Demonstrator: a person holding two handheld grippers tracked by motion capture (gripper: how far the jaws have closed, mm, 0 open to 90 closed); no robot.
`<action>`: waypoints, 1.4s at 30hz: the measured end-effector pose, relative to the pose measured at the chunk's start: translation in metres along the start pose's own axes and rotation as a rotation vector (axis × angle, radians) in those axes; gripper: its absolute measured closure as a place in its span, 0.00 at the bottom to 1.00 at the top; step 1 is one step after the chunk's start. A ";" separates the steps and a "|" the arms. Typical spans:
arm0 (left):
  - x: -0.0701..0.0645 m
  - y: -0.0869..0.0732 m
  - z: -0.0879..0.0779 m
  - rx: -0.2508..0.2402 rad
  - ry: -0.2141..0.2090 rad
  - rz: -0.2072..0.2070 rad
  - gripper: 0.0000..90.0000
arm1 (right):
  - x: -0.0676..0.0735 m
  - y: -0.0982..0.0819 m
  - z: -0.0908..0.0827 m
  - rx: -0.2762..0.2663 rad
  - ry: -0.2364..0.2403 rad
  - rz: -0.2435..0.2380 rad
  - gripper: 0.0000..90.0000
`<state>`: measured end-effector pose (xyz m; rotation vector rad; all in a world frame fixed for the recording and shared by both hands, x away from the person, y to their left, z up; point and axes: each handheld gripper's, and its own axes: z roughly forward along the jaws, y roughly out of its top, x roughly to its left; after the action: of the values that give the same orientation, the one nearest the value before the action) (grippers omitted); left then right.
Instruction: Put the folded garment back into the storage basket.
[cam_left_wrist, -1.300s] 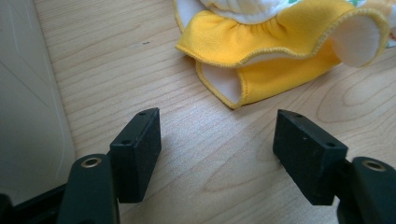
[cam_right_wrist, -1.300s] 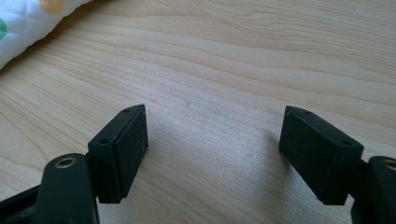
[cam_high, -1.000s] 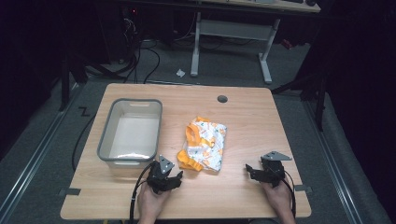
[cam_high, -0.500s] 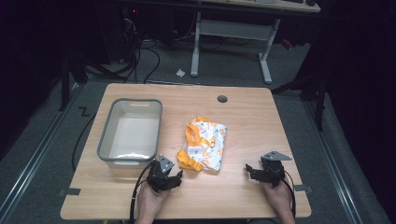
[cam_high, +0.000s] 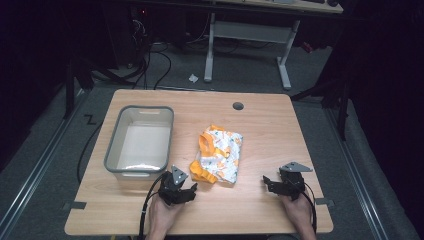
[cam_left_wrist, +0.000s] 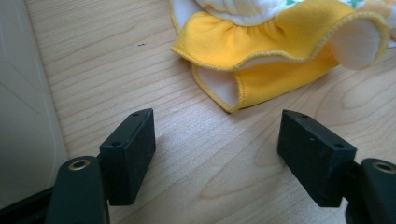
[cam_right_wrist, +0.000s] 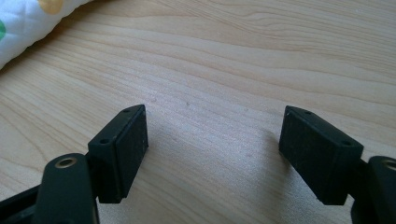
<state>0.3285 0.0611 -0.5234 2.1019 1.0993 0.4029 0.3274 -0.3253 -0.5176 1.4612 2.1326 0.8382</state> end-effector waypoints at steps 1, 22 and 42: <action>0.000 0.000 0.000 0.000 0.000 0.000 0.31 | 0.000 0.000 0.000 0.000 0.000 -0.001 0.27; -0.009 0.016 -0.012 -0.040 -0.082 -0.024 0.29 | 0.000 0.000 0.000 -0.001 0.000 -0.003 0.27; -0.015 0.052 -0.015 -0.051 -0.104 -0.020 0.21 | 0.000 0.000 0.000 -0.001 0.001 -0.004 0.27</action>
<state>0.3416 0.0355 -0.4751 2.0424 1.0382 0.3050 0.3273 -0.3255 -0.5177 1.4563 2.1349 0.8389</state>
